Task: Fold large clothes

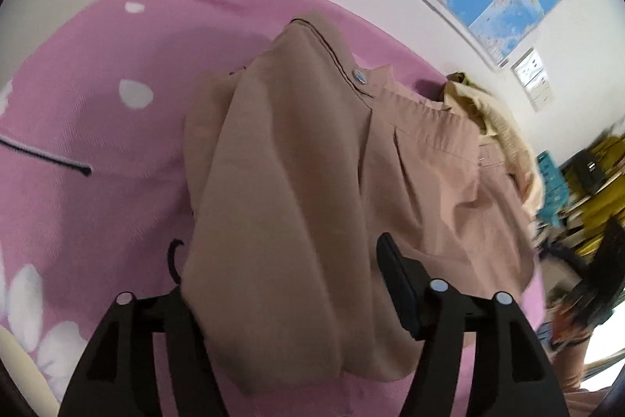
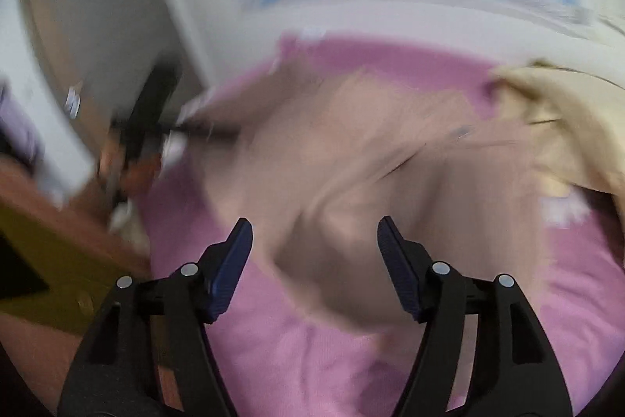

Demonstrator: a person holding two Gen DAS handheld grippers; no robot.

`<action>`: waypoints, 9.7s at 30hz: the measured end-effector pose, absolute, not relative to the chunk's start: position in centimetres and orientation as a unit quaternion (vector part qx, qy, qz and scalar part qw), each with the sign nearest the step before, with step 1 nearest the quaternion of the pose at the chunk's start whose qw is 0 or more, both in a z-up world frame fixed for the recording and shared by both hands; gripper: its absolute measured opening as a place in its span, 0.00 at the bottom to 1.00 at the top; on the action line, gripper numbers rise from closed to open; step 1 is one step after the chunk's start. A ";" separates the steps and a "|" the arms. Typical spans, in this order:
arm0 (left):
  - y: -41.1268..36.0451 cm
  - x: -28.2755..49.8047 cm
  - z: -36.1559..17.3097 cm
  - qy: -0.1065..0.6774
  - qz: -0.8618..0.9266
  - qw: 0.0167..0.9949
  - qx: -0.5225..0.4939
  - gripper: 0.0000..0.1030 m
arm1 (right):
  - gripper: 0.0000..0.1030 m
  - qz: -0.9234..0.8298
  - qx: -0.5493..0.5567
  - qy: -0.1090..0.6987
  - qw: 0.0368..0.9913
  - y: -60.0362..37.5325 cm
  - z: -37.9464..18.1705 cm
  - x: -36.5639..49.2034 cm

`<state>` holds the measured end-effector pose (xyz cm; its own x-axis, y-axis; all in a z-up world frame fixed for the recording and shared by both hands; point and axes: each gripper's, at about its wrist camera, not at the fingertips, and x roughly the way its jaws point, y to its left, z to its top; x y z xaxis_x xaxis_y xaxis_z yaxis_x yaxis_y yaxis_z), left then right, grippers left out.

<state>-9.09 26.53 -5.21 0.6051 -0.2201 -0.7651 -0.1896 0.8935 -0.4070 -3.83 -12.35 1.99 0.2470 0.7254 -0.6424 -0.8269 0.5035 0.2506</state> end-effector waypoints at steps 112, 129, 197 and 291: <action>23.2 -7.5 -6.2 0.425 0.015 0.887 -0.179 0.91 | 0.79 0.293 0.237 0.423 0.824 -18.8 -6.2 -2.5; 23.5 -7.3 -6.2 0.421 0.005 0.889 -0.182 0.93 | 0.79 0.269 0.221 0.426 0.835 -16.6 -6.1 -2.2; 24.5 -6.6 -6.0 0.404 -0.011 0.881 -0.244 0.57 | 0.38 0.371 0.309 0.460 0.745 -11.7 -7.9 2.6; 36.2 -1.8 -1.9 0.370 0.185 0.903 -0.115 0.81 | 0.58 0.498 -0.050 0.386 0.775 20.8 -1.6 7.1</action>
